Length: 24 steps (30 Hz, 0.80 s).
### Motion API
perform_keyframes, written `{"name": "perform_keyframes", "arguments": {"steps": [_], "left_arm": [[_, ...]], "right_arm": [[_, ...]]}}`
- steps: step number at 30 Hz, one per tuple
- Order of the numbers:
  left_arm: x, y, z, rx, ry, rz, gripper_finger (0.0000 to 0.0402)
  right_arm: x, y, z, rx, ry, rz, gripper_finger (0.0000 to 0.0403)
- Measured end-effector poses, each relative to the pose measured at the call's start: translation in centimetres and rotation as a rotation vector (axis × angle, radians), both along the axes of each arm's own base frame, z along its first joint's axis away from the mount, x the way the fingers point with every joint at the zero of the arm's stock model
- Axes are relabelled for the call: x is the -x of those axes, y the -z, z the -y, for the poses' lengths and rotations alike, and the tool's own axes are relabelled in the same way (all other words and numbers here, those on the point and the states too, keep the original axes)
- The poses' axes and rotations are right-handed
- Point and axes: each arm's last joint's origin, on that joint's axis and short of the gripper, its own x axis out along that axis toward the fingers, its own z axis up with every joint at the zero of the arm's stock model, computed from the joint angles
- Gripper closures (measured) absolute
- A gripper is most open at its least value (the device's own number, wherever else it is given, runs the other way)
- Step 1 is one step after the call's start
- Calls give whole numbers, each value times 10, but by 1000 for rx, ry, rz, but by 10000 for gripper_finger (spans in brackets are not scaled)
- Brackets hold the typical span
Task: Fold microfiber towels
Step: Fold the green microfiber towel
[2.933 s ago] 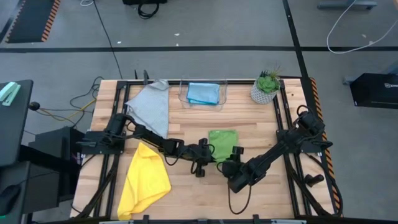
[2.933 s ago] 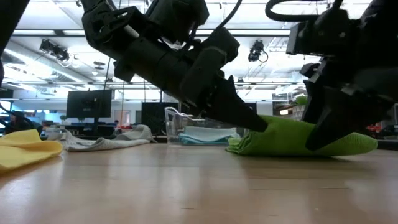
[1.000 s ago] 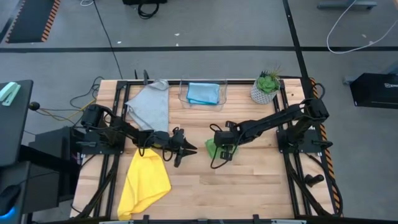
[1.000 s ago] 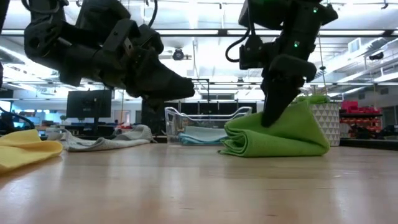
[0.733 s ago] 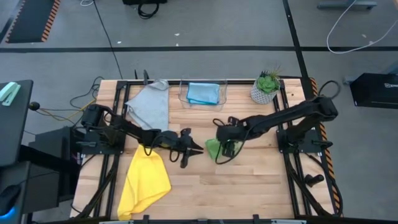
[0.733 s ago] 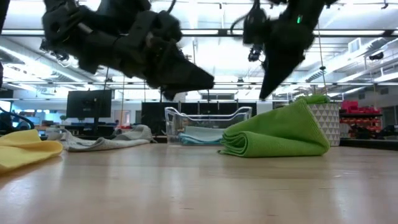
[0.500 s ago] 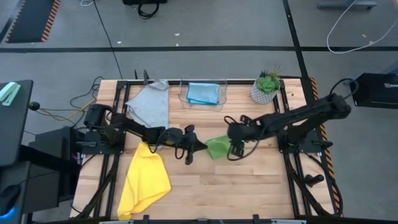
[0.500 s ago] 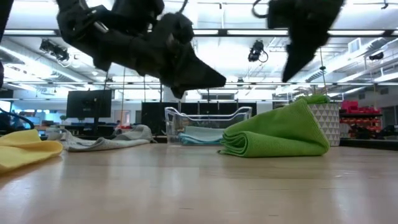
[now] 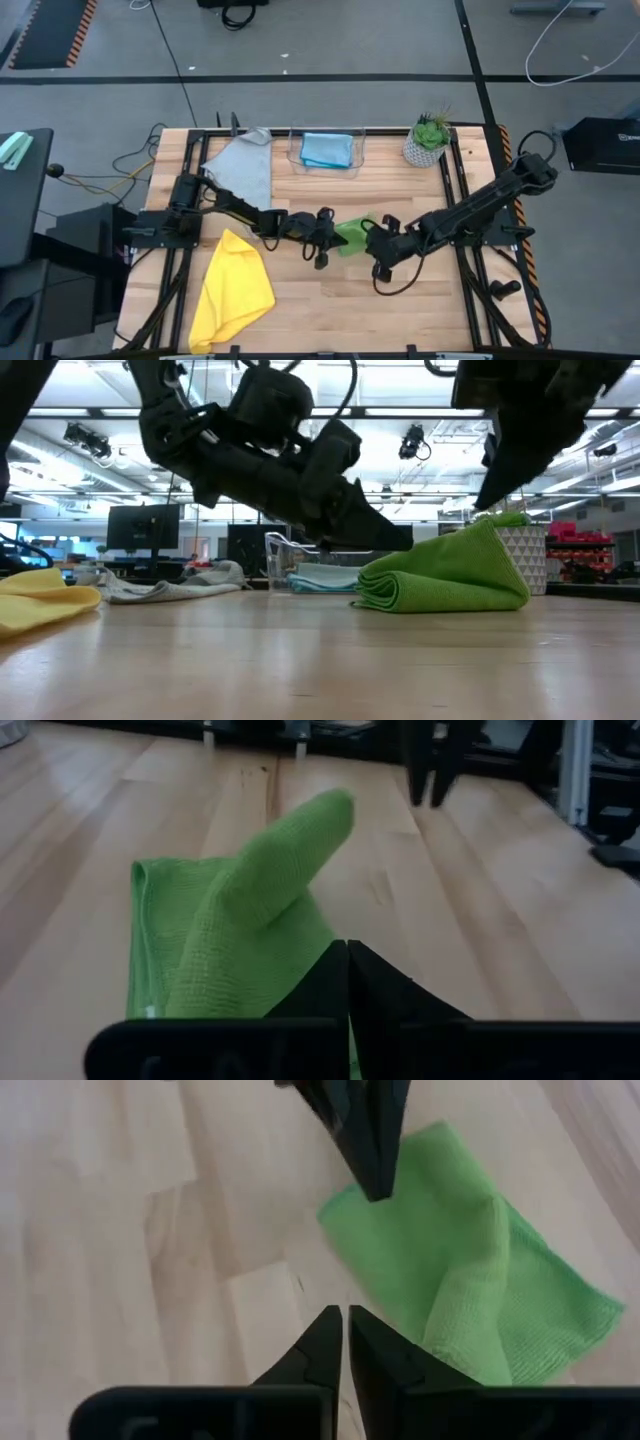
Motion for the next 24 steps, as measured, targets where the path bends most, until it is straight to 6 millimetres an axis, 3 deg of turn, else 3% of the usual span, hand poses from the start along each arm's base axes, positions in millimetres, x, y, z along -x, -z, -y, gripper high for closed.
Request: {"name": "perform_keyframes", "arguments": {"steps": [4, 9, 18, 24], "left_arm": [[-5, 7, -5, -4, -19, -14, 387], [-6, 13, -9, 10, -36, -43, 393], [-5, 16, -9, 5, -37, -78, 384], [-4, 19, -9, 0, -38, -106, 394]], "right_arm": [[-3, 11, 2, 24, 36, -48, 383], [-4, 16, 20, 68, 121, -108, 395], [-8, 18, 53, 136, 173, -178, 388], [-5, 11, 70, 208, 109, -214, 387]]}}
